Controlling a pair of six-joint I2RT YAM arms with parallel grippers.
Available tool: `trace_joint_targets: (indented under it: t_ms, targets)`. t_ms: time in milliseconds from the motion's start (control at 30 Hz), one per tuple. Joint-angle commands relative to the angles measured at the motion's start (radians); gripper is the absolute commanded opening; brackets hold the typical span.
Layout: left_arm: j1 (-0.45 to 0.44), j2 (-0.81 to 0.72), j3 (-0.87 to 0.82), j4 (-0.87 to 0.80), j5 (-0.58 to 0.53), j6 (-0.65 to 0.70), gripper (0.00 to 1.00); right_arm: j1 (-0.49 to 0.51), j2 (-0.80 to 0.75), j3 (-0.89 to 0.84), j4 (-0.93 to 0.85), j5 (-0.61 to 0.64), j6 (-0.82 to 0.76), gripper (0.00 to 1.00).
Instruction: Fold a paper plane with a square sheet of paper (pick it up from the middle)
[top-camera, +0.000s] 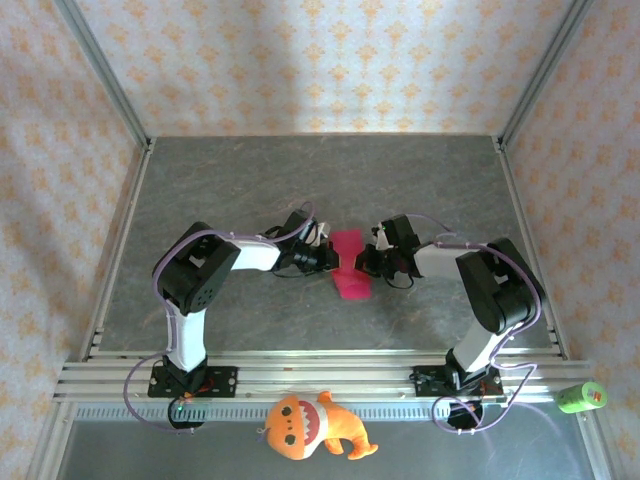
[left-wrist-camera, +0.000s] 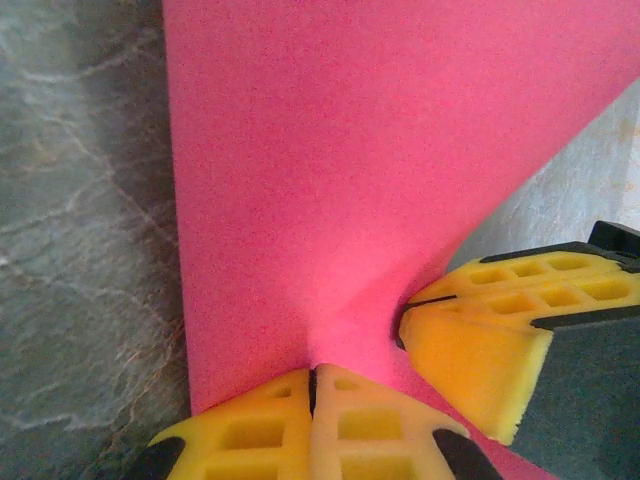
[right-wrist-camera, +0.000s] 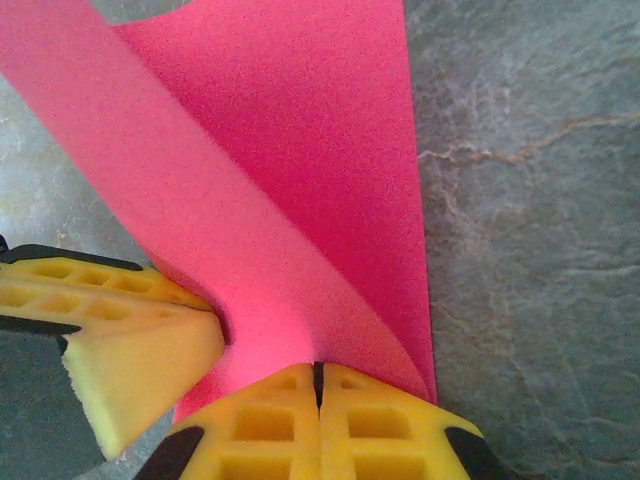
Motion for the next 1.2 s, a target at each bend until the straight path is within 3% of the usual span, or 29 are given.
trace_joint_targets:
  t_ms: [0, 200, 367, 633, 933, 1167]
  targets:
    - [0.023, 0.007, -0.015, -0.139, -0.074, 0.054, 0.00, -0.011, 0.051, -0.055, -0.140, 0.115, -0.002, 0.00]
    - [0.028, -0.017, 0.087, -0.117, -0.010, 0.037, 0.00, -0.011, 0.047, -0.050, -0.147, 0.121, -0.004, 0.00]
    - [0.035, 0.055, 0.134, -0.099, 0.068, 0.029, 0.00, -0.013, 0.047, -0.052, -0.140, 0.118, 0.001, 0.00]
    - [0.081, 0.104, 0.094, -0.089, 0.054, 0.025, 0.00, -0.012, 0.053, -0.059, -0.134, 0.115, 0.000, 0.00]
    - [0.122, 0.093, 0.172, -0.215, -0.006, 0.065, 0.00, -0.014, 0.055, -0.053, -0.146, 0.120, -0.011, 0.00]
    - [0.103, 0.025, 0.191, -0.192, 0.067, 0.069, 0.00, -0.016, 0.045, -0.045, -0.160, 0.123, -0.015, 0.00]
